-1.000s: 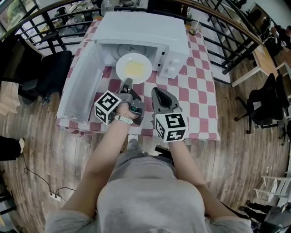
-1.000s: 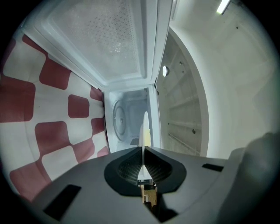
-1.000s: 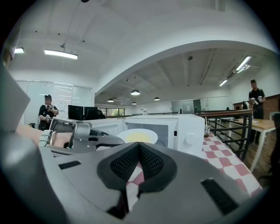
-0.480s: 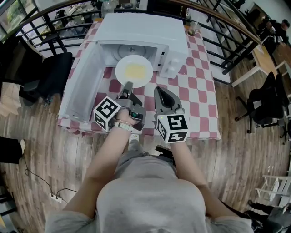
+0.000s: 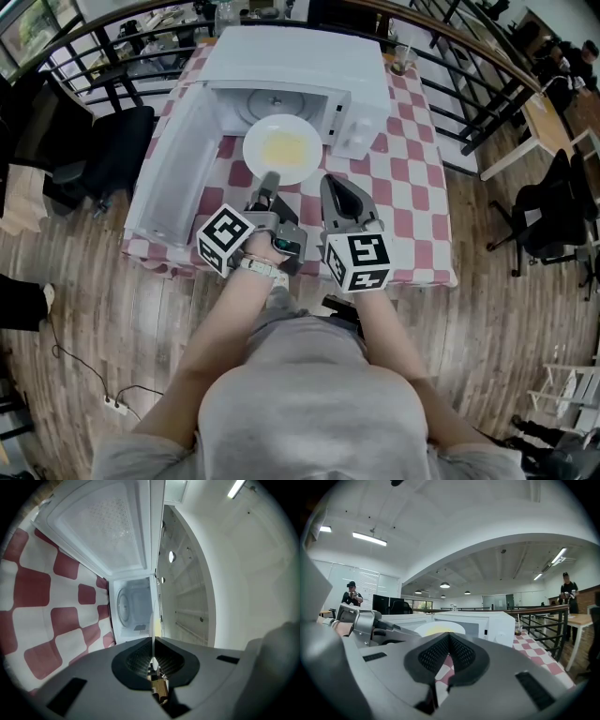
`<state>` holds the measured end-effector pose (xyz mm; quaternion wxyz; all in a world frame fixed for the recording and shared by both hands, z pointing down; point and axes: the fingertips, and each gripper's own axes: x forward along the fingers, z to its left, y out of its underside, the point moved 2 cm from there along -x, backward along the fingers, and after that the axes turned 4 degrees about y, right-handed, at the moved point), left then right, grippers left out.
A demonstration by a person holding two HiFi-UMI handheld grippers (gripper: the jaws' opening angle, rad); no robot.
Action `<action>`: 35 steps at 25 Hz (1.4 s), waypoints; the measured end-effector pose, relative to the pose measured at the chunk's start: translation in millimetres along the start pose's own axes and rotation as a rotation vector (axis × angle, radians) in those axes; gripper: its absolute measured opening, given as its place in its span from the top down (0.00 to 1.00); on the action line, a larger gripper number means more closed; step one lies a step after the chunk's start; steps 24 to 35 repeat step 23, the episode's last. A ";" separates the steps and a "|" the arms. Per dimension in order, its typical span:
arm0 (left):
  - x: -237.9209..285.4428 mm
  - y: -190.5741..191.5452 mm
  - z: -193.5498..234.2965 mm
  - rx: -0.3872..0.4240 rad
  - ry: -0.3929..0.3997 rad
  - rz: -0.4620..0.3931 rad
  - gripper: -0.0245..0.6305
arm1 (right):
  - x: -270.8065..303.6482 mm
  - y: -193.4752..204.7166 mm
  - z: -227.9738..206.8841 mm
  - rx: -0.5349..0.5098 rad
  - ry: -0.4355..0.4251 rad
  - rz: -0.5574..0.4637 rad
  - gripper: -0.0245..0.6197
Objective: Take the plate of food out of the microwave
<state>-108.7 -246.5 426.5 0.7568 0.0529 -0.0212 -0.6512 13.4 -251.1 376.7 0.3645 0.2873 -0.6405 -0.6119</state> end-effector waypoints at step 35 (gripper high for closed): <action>-2.8 5.3 -12.0 -0.004 0.026 -0.003 0.94 | -5.2 -6.5 0.5 -0.007 0.000 -0.015 0.92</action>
